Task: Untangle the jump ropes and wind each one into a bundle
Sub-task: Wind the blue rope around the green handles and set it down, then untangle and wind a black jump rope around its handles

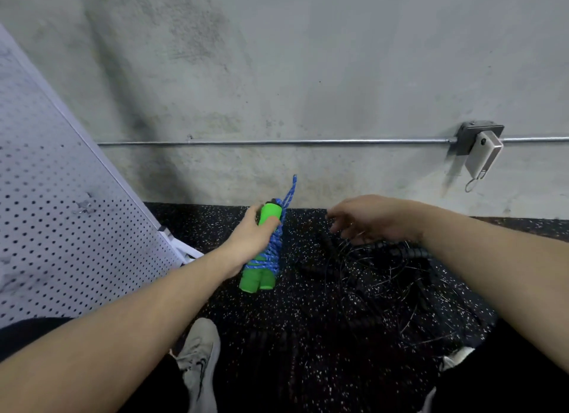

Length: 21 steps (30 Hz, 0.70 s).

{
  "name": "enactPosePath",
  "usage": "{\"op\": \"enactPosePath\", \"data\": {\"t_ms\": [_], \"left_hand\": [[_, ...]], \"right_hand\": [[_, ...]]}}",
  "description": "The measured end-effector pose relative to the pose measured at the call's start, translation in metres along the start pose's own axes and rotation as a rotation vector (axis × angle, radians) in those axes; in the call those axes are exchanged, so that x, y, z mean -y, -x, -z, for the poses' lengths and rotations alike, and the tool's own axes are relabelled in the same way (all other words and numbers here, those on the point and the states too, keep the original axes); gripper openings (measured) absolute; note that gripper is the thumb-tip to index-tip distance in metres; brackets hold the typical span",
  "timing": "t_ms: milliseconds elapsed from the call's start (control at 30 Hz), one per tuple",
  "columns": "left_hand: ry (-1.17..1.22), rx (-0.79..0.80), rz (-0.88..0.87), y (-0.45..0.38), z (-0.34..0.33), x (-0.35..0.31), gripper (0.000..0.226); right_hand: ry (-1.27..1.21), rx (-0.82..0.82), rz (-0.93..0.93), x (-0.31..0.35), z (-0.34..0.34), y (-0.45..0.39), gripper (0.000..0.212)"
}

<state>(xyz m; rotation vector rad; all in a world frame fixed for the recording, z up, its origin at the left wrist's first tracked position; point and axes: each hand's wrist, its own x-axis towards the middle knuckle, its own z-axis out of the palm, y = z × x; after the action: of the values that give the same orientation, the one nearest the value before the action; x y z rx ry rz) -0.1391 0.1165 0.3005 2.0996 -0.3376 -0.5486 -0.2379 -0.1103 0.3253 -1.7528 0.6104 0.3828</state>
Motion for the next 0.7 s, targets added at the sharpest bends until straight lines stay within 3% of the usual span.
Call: {"op": "enactPosePath", "data": {"t_ms": [167, 400, 700], "left_hand": [[0.064, 0.054, 0.11, 0.005, -0.002, 0.04, 0.073], [-0.058, 0.165, 0.231, -0.018, -0.028, 0.102, 0.098], [-0.106, 0.197, 0.521, -0.036, -0.069, 0.227, 0.116]], "right_hand": [[0.115, 0.114, -0.02, -0.009, -0.051, -0.015, 0.015], [0.107, 0.163, -0.044, -0.049, -0.099, -0.058, 0.015], [0.063, 0.155, -0.284, -0.135, -0.121, -0.107, 0.021]]}}
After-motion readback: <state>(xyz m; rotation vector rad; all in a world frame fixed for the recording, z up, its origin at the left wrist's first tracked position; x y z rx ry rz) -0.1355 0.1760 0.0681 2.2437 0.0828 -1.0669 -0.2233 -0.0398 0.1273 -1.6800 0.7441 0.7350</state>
